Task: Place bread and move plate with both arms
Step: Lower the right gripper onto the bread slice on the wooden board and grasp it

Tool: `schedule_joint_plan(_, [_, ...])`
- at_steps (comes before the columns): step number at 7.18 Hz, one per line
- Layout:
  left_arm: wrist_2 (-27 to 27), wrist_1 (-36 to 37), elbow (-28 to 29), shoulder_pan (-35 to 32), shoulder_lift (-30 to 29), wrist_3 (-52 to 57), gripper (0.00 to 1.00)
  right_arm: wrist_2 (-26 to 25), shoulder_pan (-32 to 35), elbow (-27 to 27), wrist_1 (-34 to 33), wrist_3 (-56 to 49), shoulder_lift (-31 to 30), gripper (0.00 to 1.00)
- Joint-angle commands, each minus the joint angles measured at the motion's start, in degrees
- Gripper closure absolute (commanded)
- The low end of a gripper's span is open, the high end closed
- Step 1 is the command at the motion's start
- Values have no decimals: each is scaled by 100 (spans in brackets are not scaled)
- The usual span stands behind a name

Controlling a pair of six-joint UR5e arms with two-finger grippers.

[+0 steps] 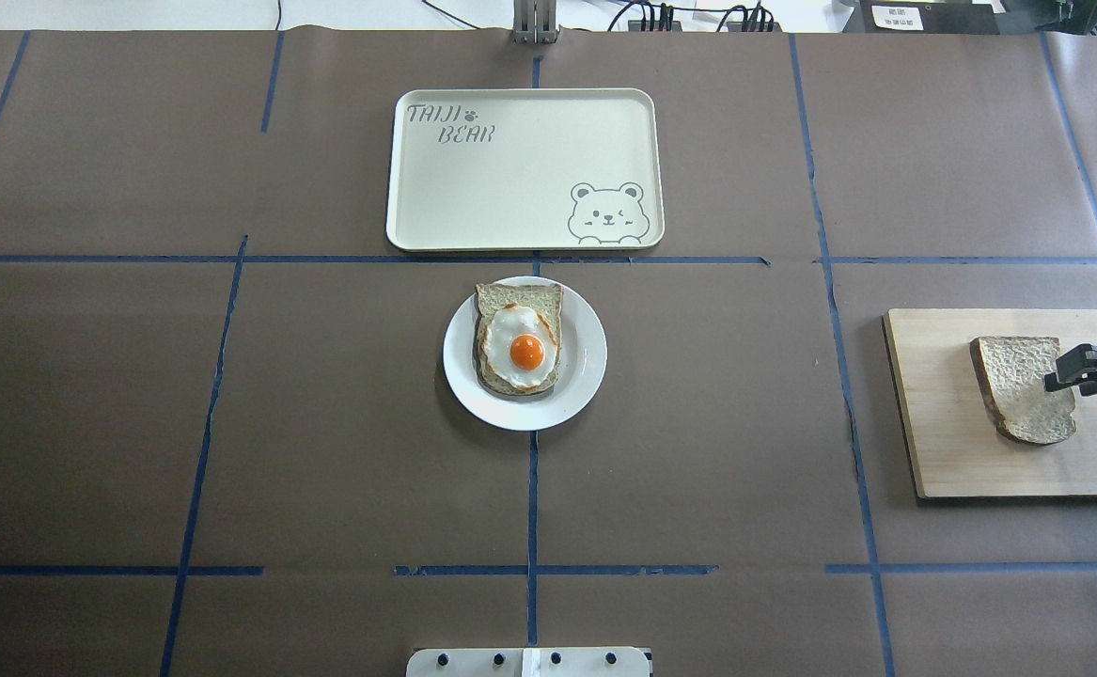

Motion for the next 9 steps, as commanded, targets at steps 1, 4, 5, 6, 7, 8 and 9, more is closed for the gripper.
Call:
schedule_joint_plan(1, [0,-5,8,0,0,0,0,-8,-19,-9,0,-1,-5,53])
schedule_joint_plan(4, [-9,-5,0,0,0,0,0,-17,-11,-9,0,-27,-23,98])
schedule_joint_plan(5, [-9,-5,-9,0,0,0,0,-87,-11,-9,0,-27,-40,98])
schedule_joint_plan(6, [-9,-5,-18,0,0,-9,0,-105,-11,-9,0,-19,-40,100])
schedule_joint_plan(7, [-9,-5,-18,0,0,-9,0,-105,-11,-9,0,-19,-40,100])
schedule_joint_plan(8, [-9,-5,-35,0,0,-9,0,-87,-2,43,0,-10,-23,100])
schedule_joint_plan(9, [-9,4,-44,0,0,-17,0,-35,7,96,26,-27,-5,100])
